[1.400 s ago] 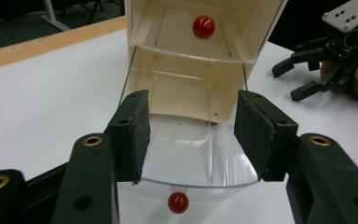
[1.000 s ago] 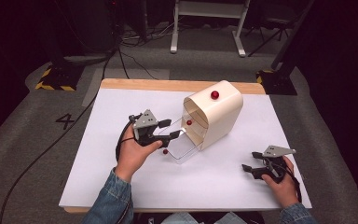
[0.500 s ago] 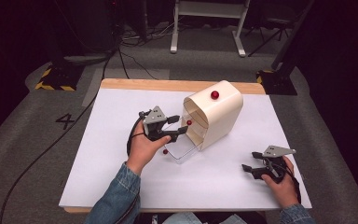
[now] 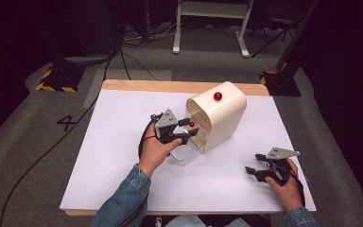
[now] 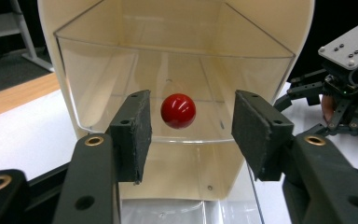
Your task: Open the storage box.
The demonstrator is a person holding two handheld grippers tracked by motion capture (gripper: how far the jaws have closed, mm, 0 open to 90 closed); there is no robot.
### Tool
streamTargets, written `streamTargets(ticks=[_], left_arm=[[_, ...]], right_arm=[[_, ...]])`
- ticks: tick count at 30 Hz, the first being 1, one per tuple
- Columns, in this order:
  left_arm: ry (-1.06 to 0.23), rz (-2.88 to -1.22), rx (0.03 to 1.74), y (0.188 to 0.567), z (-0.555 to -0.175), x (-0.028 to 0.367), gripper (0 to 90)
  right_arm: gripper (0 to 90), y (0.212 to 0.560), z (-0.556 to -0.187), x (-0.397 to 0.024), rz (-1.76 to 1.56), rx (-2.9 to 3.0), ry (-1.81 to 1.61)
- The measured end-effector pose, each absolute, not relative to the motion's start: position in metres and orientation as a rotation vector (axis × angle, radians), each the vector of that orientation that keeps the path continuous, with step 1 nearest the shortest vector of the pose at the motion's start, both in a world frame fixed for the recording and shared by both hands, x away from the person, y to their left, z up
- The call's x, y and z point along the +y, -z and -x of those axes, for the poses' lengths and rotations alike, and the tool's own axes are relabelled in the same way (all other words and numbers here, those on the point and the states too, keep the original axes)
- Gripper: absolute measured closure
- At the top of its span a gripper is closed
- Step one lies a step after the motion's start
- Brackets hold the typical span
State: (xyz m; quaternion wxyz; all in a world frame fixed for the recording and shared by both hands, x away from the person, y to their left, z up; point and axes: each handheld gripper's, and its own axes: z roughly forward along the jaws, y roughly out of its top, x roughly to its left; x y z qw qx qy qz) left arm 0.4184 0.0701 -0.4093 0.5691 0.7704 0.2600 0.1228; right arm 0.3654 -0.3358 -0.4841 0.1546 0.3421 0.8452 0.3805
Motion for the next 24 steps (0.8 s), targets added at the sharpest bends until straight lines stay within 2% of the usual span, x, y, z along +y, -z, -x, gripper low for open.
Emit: streamTargets(ticks=[2,8,24], left_arm=[[-0.323,-1.820,0.621,0.4099,-0.4194,0.0718,57.8],[-0.331,-1.806,0.629,0.4097,-0.4195,0.0721,73.5],[-0.334,-1.817,0.632,0.4069,-0.4150,0.0752,74.3]], right_arm=[[25.4,0.4841,-0.3655,-0.3359,-0.981,2.423,-1.090],[25.3,0.4841,-0.3654,-0.3358,-0.980,2.422,-1.089],[25.4,0.4841,-0.3653,-0.3358,-0.980,2.422,-1.090]])
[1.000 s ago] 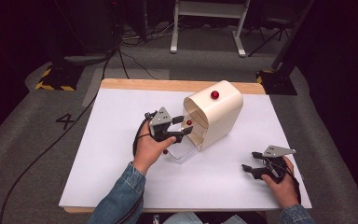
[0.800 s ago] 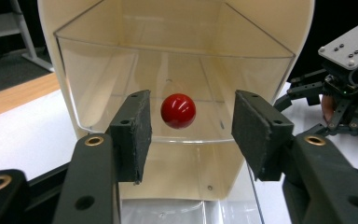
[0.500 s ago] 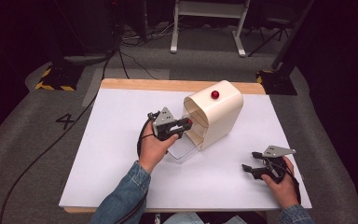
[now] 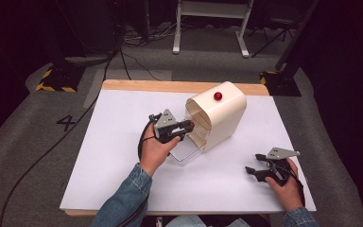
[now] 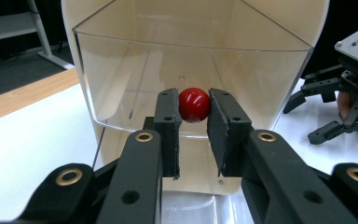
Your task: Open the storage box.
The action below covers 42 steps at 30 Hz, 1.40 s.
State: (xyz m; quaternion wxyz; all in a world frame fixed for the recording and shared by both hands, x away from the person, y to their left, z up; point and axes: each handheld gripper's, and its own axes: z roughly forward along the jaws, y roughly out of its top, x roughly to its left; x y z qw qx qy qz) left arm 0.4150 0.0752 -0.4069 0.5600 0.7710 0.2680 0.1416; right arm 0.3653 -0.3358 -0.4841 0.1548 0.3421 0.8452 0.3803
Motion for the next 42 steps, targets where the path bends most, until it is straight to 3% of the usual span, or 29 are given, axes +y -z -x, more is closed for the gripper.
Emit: streamTargets(ticks=[31,42], left_arm=[[-0.385,-1.824,0.666,0.397,-0.367,0.124,74.3],[-0.333,-1.841,0.680,0.404,-0.368,0.129,73.8]], right_arm=[[25.4,0.484,-0.366,-0.336,-0.982,2.427,-1.095],[25.4,0.484,-0.366,-0.336,-0.982,2.427,-1.095]])
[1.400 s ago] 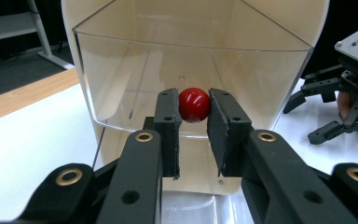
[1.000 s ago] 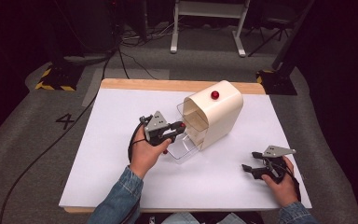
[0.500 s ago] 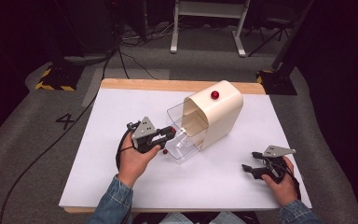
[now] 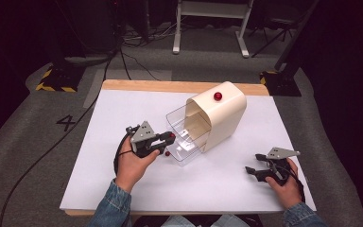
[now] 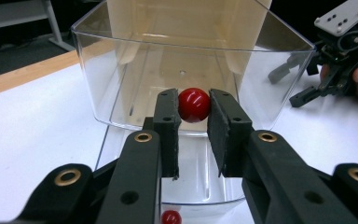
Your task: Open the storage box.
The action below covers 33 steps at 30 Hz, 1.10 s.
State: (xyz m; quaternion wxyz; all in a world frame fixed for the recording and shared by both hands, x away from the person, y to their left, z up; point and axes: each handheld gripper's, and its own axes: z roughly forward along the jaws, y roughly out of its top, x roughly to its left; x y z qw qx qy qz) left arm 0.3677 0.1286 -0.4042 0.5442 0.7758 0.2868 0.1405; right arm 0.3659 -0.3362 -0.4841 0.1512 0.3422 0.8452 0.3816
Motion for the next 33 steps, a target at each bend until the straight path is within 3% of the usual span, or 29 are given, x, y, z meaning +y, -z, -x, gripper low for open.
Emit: streamTargets(ticks=[4,9,18,33], left_arm=[[-0.306,-1.812,0.695,0.408,-0.369,0.130,57.7],[-0.294,-1.833,0.715,0.409,-0.368,0.134,49.1],[-0.312,-1.844,0.732,0.410,-0.362,0.141,43.4],[-0.448,-1.874,0.746,0.393,-0.330,0.176,37.0]], right_arm=[[25.4,0.484,-0.366,-0.336,-0.982,2.426,-1.095],[25.4,0.484,-0.366,-0.336,-0.981,2.426,-1.095],[25.4,0.484,-0.366,-0.336,-0.981,2.426,-1.096],[25.3,0.484,-0.366,-0.336,-0.986,2.431,-1.091]])
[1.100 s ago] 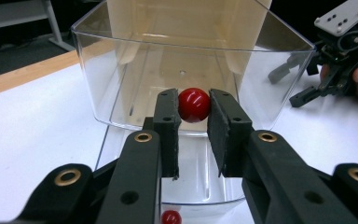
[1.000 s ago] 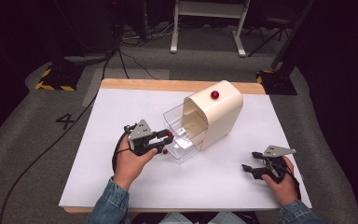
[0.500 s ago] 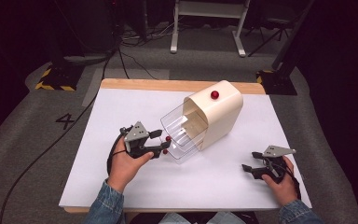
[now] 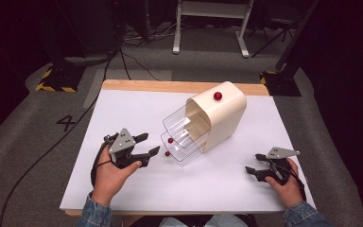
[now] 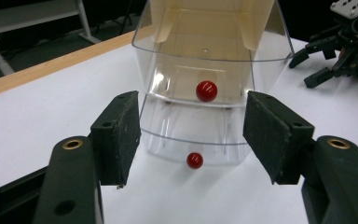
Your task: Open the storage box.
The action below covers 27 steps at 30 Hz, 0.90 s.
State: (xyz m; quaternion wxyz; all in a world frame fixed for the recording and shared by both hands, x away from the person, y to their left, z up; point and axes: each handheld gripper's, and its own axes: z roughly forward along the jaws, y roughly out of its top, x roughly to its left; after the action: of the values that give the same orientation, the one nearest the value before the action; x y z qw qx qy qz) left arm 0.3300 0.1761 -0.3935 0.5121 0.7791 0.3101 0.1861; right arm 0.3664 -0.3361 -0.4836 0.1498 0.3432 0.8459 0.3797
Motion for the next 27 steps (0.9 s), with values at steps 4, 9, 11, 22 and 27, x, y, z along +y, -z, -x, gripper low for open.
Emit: streamTargets(ticks=[4,9,11,22,27], left_arm=[[-0.459,-1.922,0.759,0.394,-0.321,0.188,35.3],[-0.457,-1.980,0.799,0.403,-0.313,0.205,33.7],[-0.446,-1.998,0.822,0.409,-0.310,0.211,32.9],[-0.403,-2.126,0.953,0.438,-0.310,0.238,30.4],[-0.357,-2.136,1.018,0.449,-0.316,0.245,30.3]], right_arm=[[25.3,0.484,-0.366,-0.336,-0.980,2.429,-1.085],[25.3,0.483,-0.366,-0.336,-0.980,2.428,-1.084],[25.2,0.483,-0.366,-0.335,-0.979,2.428,-1.082],[25.2,0.483,-0.366,-0.336,-0.980,2.429,-1.085],[25.2,0.484,-0.366,-0.336,-0.980,2.428,-1.088]])
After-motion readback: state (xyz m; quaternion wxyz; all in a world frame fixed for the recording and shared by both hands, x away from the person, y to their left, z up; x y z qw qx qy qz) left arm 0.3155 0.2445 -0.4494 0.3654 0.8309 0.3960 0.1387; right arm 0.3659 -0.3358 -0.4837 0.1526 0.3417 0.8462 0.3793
